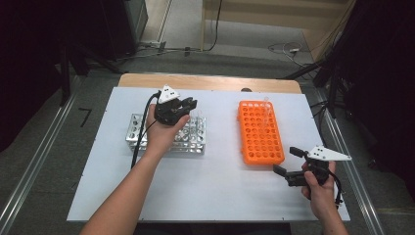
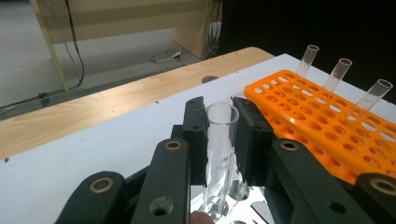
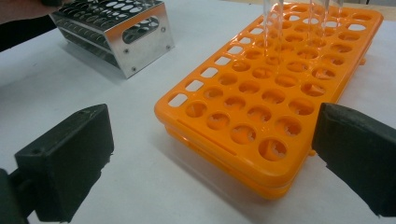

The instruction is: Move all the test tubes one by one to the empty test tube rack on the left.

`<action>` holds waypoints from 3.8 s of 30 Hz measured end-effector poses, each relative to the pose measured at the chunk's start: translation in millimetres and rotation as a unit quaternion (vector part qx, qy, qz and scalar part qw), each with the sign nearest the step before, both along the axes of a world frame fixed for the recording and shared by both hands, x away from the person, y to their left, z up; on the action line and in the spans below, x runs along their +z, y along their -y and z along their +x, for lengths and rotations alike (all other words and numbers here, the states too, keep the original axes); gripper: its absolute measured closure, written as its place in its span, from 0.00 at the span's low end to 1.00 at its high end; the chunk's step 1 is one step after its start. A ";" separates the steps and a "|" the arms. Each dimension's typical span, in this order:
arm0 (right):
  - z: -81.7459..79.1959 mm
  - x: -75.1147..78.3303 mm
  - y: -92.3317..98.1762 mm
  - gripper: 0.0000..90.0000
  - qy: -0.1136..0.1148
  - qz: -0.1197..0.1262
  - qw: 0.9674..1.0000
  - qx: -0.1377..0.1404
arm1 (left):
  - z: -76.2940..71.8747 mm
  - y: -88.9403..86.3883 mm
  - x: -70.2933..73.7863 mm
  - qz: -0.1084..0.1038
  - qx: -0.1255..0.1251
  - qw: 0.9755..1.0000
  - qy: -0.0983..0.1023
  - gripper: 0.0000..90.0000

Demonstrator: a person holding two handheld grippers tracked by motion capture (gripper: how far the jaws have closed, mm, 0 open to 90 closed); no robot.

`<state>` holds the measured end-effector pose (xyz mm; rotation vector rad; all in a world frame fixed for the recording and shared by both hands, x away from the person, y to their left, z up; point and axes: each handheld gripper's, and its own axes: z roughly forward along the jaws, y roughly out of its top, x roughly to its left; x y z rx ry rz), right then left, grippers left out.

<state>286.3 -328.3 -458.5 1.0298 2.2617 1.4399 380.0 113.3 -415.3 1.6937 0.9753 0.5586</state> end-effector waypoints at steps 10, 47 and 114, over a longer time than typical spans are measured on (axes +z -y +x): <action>0.2 -1.0 -1.4 0.00 -0.001 -0.002 1.000 0.004 | 0.6 1.6 -7.9 0.022 -0.010 1.000 -0.018 0.84; 1.7 -2.1 -7.4 0.00 -0.003 -0.005 1.000 0.005 | -42.0 -13.0 -5.5 -0.010 -0.068 0.996 -0.059 0.13; 108.5 2.4 -61.4 0.70 -0.055 -0.098 0.992 -0.063 | -157.9 -53.2 -30.8 -0.042 -0.077 0.996 -0.012 0.00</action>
